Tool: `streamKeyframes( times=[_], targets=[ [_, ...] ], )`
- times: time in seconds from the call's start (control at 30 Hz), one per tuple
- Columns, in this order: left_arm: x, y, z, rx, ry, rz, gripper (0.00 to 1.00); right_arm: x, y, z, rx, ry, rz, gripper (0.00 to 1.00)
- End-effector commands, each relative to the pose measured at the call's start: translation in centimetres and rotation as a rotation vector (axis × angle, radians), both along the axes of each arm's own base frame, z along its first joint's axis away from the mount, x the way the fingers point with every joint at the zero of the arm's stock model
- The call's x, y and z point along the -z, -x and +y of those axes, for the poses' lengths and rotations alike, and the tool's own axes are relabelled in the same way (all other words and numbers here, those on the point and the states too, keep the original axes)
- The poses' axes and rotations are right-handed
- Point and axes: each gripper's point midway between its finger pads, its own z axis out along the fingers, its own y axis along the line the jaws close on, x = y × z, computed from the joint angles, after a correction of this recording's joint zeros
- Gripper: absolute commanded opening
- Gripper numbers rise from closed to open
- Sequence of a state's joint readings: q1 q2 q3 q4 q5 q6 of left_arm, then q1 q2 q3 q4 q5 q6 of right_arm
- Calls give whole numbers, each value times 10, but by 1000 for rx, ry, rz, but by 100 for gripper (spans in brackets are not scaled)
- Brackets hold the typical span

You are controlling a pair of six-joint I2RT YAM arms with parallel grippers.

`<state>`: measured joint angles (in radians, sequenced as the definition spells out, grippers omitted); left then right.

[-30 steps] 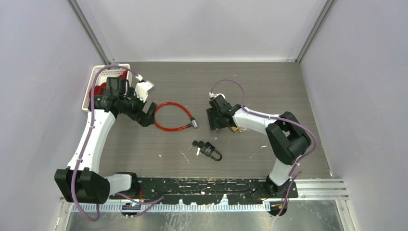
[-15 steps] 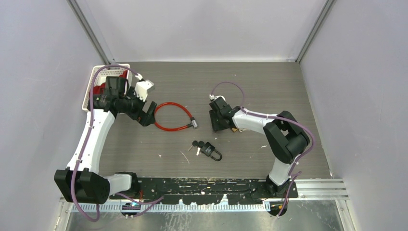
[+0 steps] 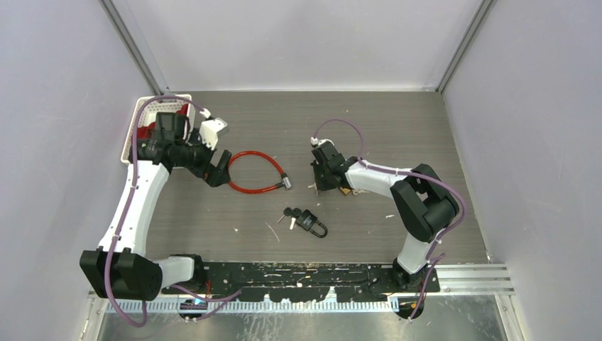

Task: Unlock with the key
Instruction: Pick up the key from the center of the board.

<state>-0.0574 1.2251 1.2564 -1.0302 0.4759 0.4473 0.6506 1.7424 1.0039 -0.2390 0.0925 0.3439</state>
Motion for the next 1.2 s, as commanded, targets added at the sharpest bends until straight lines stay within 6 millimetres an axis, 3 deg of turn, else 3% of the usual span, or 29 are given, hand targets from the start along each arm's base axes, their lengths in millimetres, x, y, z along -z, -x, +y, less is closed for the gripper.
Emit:
streamKeyframes(
  times=[0.0,0.27,0.43,0.63,0.83,1.0,1.17],
  targets=[
    [-15,0,-9,23,57,-14,100,-19,1,10,-34,-67,-26,1],
    [-11,10,-28,85,160,62,99,-46,14,31,-119,-211,-24,1],
    [-9,12,-43,110,253,121,99,-77,22,47,-147,-350,-37,1],
    [-13,18,-75,128,454,211,100,-116,33,60,-170,-489,-41,1],
    [4,23,-114,112,567,422,98,-157,49,81,-222,-578,-102,1],
    [-2,24,-132,143,699,584,82,-181,63,98,-257,-575,-175,1],
    [-9,29,-137,182,739,611,66,-195,76,116,-281,-569,-214,1]
  ],
)
